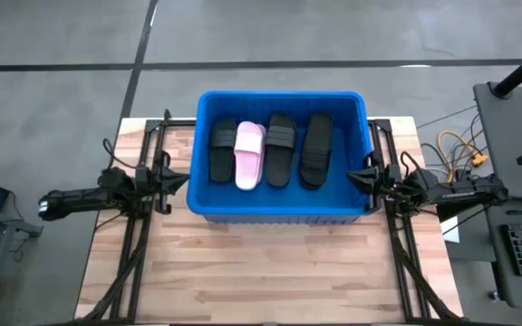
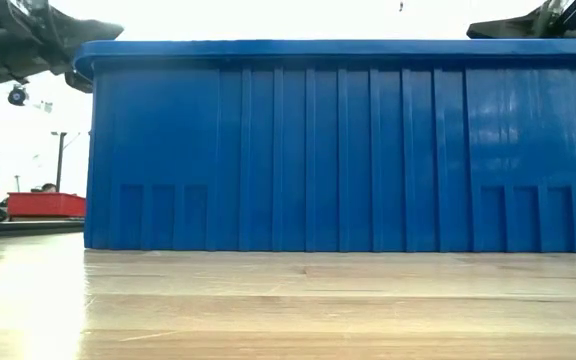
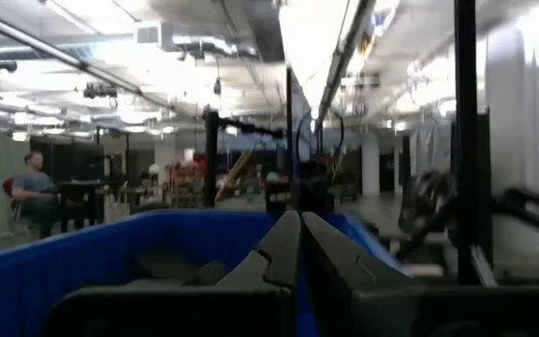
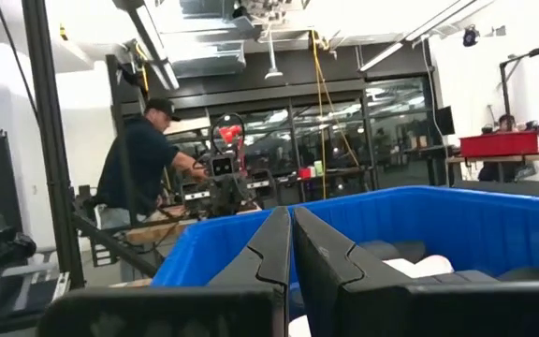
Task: Pick and place slides into bin
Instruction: Return to Home Position
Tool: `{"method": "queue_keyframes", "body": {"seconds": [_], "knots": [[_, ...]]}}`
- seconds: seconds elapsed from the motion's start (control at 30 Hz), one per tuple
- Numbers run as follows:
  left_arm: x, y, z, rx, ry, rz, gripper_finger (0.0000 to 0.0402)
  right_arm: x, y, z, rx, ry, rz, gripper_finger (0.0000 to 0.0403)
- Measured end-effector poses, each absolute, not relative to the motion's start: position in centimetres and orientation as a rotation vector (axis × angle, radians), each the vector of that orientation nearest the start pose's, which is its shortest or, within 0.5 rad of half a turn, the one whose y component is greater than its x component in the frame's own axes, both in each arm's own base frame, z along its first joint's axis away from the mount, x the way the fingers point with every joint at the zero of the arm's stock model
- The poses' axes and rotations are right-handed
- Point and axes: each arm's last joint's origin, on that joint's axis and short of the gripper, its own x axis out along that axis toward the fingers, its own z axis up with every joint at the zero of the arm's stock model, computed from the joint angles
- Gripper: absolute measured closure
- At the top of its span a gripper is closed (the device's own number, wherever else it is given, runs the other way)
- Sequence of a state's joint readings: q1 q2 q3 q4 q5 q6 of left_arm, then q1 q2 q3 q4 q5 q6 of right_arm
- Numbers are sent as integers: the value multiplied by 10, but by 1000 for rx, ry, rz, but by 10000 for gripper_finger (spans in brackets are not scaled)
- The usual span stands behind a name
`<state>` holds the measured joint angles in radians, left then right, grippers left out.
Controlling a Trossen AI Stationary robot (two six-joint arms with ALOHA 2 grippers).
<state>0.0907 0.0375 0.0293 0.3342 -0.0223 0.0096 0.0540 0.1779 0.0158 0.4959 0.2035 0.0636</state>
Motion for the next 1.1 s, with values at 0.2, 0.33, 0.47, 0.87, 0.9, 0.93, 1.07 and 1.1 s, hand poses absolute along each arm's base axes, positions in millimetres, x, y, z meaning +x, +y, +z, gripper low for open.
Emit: {"method": "queue_keyframes", "body": {"seconds": [0.2,0.33,0.47,0.87,0.9,0.93,1.07,1.1], "knots": [[93,9,203,47,-324,100,401,103,0,201,99,-329,-134,394],[92,8,203,47,-330,97,401,103,0,200,95,-325,-135,394],[92,8,203,48,-328,97,401,103,0,200,95,-323,-136,394],[94,9,202,47,-312,96,401,102,0,201,96,-346,-137,394],[94,9,202,47,-309,96,401,102,0,201,96,-347,-137,394],[94,9,202,47,-309,96,401,102,0,201,96,-347,-137,394],[95,9,201,46,-299,97,402,102,0,201,96,-349,-138,394],[95,9,201,47,-302,97,401,102,0,201,96,-348,-137,394]]}}
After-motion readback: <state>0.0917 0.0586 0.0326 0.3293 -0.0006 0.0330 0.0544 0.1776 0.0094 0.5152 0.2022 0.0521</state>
